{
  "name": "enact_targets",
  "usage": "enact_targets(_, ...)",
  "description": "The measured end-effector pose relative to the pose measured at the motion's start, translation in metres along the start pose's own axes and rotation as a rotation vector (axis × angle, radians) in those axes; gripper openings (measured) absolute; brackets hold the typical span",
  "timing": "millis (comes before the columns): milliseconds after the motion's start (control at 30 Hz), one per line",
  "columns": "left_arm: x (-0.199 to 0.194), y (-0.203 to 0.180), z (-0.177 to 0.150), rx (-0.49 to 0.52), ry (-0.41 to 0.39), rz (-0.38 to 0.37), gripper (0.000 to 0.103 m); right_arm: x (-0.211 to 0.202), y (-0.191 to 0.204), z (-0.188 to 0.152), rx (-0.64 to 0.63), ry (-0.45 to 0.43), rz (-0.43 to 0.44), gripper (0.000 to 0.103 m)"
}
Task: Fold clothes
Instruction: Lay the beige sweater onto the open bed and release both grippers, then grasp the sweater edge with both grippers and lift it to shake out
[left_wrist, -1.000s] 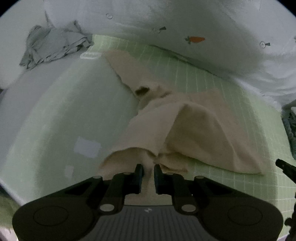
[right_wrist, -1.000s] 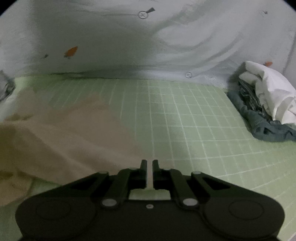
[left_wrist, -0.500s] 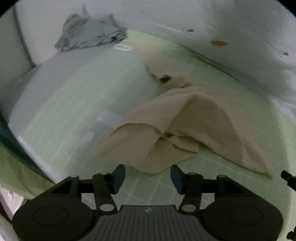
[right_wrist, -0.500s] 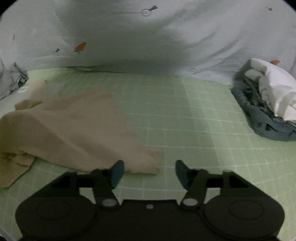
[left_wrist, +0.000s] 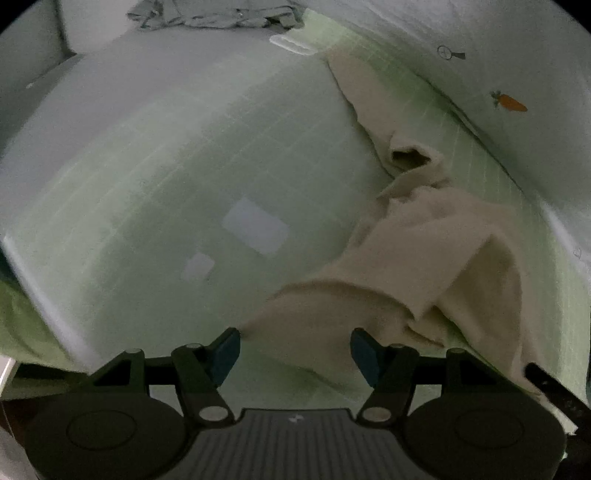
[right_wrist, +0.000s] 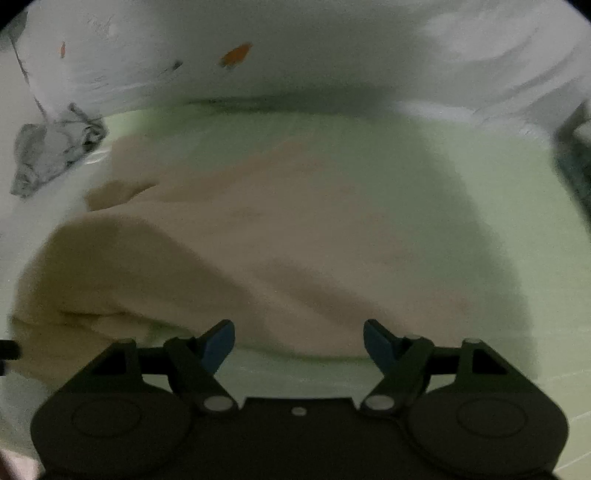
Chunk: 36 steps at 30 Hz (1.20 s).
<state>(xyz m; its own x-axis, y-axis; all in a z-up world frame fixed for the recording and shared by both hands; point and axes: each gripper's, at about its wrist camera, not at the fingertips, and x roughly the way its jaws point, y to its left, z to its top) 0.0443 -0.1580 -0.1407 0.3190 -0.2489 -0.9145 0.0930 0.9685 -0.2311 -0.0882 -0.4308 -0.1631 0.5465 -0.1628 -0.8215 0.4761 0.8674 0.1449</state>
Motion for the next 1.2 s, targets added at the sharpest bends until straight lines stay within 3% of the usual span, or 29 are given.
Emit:
enact_targets(233,0.021,0.017,0.027,0.128,0.098,-0.072,0.067,0.037,0.072,-0.004,0.019,0.111,0.114,0.051)
enact_targets(367,0.034,0.023,0.037,0.153,0.176,-0.141,0.062,0.054,0.106,-0.003,0.018,0.114,0.106,0.043)
enact_targets(467,0.043,0.027,0.045,0.16,0.238,-0.189,0.046,0.062,0.117,0.0,0.01,0.127,0.083,0.024)
enact_targets(500,0.047,0.028,0.048,0.153,0.261,-0.205,0.035,0.063,0.118,0.001,0.007,0.126,0.074,0.023)
enact_targets(533,0.05,0.029,0.05,0.146,0.281,-0.215,0.022,0.063,0.117,0.001,0.004,0.126,0.067,0.014)
enact_targets(633,0.057,0.028,0.057,0.124,0.312,-0.228,0.005,0.057,0.105,0.002,0.037,0.104,0.077,0.007)
enact_targets(733,0.053,0.024,0.068,0.104,0.307,-0.252,0.001,0.042,0.097,0.006,0.062,0.041,0.056,0.005)
enact_targets(833,0.04,0.013,0.084,0.087,0.265,-0.309,0.001,0.021,0.082,0.023,0.081,-0.045,0.024,0.005)
enact_targets(967,0.023,-0.016,0.123,0.072,0.189,-0.446,0.001,0.007,0.054,0.073,0.136,-0.168,0.007,0.005)
enact_targets(1100,0.009,-0.059,0.185,0.095,0.032,-0.535,0.001,0.009,0.031,0.138,0.175,-0.278,0.004,0.005)
enact_targets(1200,0.009,-0.089,0.236,0.093,-0.131,-0.536,0.002,0.021,0.016,0.196,0.197,-0.355,-0.013,0.005)
